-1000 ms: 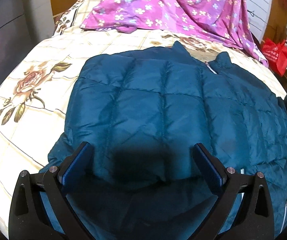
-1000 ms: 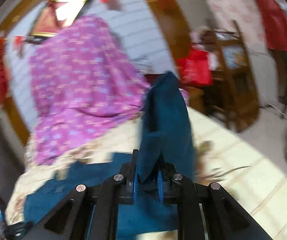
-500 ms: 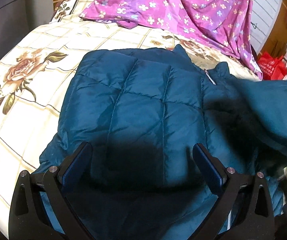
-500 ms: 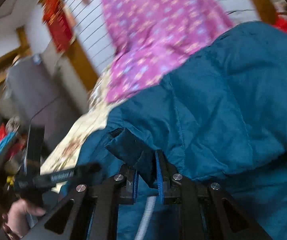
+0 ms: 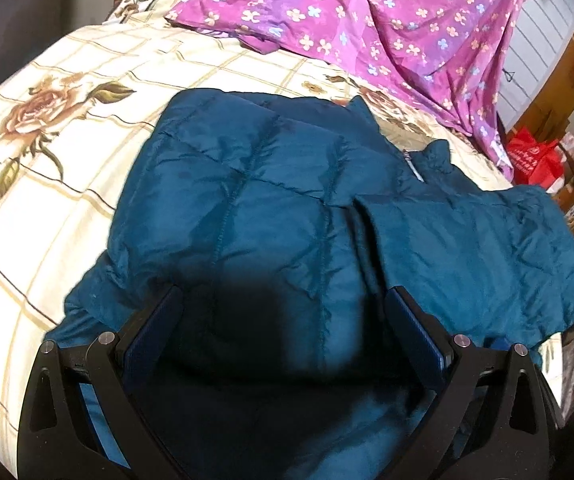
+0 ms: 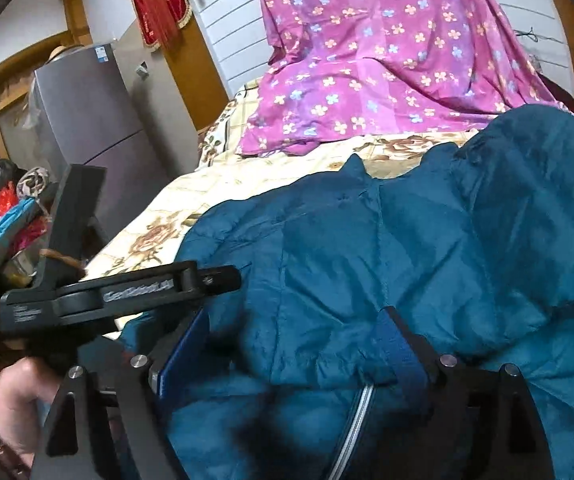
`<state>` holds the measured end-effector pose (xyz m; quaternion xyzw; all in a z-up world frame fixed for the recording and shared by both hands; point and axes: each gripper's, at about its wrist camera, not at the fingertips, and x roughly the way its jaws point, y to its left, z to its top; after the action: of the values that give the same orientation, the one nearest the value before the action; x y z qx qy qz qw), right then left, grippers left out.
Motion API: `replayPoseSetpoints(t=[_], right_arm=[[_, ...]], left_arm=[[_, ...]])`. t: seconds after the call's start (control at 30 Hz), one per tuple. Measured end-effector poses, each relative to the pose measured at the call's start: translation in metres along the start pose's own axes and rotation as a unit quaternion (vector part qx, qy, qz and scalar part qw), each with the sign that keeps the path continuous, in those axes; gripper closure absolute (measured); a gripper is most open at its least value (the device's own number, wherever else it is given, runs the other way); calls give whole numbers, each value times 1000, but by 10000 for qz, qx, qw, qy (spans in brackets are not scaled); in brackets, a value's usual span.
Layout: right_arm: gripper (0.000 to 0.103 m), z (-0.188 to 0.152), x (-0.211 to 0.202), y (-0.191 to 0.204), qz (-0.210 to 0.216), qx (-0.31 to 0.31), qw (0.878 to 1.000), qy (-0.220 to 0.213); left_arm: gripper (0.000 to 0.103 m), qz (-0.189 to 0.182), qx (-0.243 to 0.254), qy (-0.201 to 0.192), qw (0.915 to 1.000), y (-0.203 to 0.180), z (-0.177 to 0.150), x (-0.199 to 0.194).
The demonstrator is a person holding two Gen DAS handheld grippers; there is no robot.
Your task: Fold large clothes
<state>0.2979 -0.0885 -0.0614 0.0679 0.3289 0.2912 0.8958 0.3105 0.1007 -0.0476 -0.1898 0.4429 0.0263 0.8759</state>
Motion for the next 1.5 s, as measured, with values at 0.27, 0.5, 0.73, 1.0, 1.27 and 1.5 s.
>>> replayPoseSetpoints(t=[0.27, 0.5, 0.73, 1.0, 1.27, 1.5], right_arm=[[19, -39, -46, -7, -1121, -757, 9895, 506], [19, -68, -66, -32, -1728, -522, 9791, 939], [3, -79, -59, -55, -2046, -94, 9718, 1170], [0, -78, -56, -61, -2070, -106, 9699, 1274], [1, -71, -55, -61, -2024, -70, 9709, 1280], [2, -10, -125, -95, -2840, 51, 9567, -633]], left_arm=[[2, -861, 314, 442, 9948, -28, -19, 6], [38, -1423, 330, 459, 9882, -42, -27, -5], [96, -1156, 161, 189, 9930, -23, -17, -7], [99, -1121, -438, -539, 9913, 28, 22, -36], [73, -423, -643, 54, 9970, 43, 25, -2], [70, 687, -435, -1225, 9891, 35, 41, -50]])
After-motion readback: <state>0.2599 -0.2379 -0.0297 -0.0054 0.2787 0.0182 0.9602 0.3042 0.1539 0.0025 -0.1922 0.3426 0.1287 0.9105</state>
